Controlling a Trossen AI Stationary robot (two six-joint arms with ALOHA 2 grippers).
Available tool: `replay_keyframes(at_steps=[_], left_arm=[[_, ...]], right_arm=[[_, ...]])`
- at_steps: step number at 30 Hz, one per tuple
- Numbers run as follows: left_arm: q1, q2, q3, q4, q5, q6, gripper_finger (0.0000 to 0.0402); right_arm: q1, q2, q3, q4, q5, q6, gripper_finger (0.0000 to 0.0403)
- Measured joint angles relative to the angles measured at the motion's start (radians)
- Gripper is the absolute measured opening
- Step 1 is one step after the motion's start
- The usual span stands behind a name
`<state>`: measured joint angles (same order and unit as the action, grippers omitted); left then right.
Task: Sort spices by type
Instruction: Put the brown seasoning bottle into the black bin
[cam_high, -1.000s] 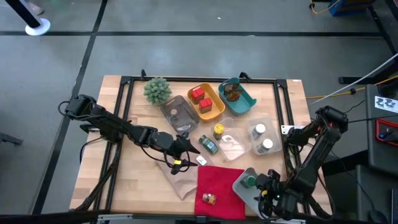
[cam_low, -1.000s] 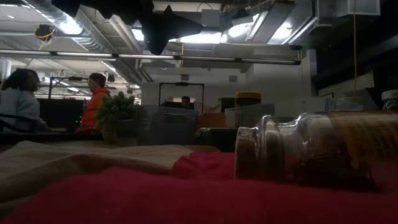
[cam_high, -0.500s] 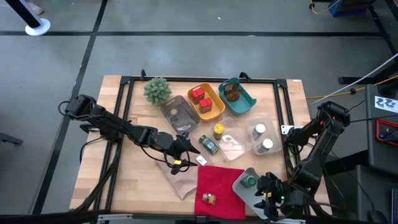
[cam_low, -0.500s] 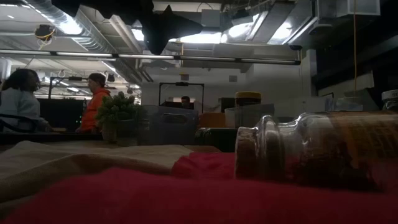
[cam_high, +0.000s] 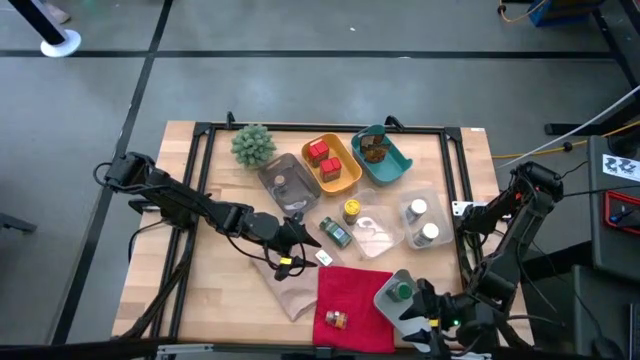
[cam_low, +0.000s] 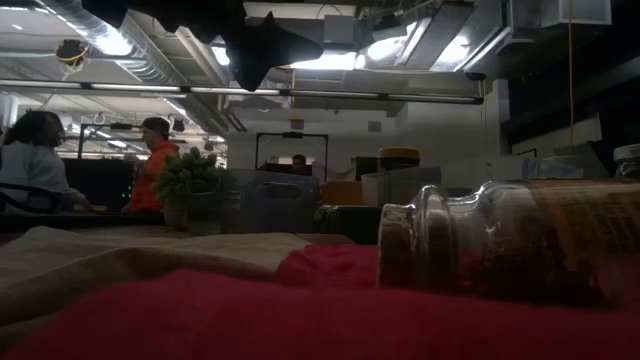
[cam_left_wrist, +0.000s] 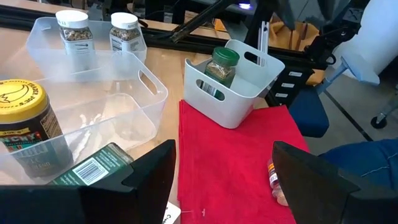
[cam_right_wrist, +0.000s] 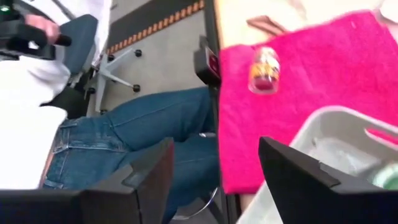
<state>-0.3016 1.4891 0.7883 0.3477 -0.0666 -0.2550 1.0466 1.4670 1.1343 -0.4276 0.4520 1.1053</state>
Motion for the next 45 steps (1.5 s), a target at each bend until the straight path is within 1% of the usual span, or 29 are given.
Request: replay_keyframes(at_steps=[4,9,17,24,26,30,34,40,45], left_arm=[[0.000,0.000,0.000,-0.001,0.000,-0.005,0.0251],[0.000,0.000,0.000,-0.001,0.000,-0.007,0.0251],[0.000,0.000,0.000,-0.001,0.000,-0.007,0.0251],[0.000,0.000,0.000,-0.002,0.000,0.000,0.0251],[0.000,0.000,0.000,-0.002,0.000,0.000,0.0251],[0.000,0.000,0.000,-0.003,0.000,0.000,0.0251],[0.000,0.000,0.000,-0.006,0.000,0.000,0.0251],[0.000,0.000,0.000,-0.037,0.000,0.000,0.0251],[0.000,0.000,0.000,-0.052,0.000,-0.001,0.0251]], right_arm=[[-0.003,0.000,0.000,0.031,0.011,-0.071,0.0234],[-0.050,0.000,0.000,0.032,-0.002,-0.110,0.0234],[-0.190,0.000,0.000,0.038,-0.157,-0.228,0.0234],[-0.281,0.010,0.000,0.045,-0.212,-0.332,0.0234],[-0.295,0.028,0.000,0.070,-0.234,-0.365,0.0234],[-0.320,0.081,0.000,0.166,-0.315,-0.435,0.0234],[-0.346,0.137,0.000,0.200,-0.371,-0.466,0.0234],[-0.382,0.205,0.004,0.196,-0.393,-0.490,0.0234],[-0.413,0.274,0.042,0.192,-0.416,-0.536,0.0234]])
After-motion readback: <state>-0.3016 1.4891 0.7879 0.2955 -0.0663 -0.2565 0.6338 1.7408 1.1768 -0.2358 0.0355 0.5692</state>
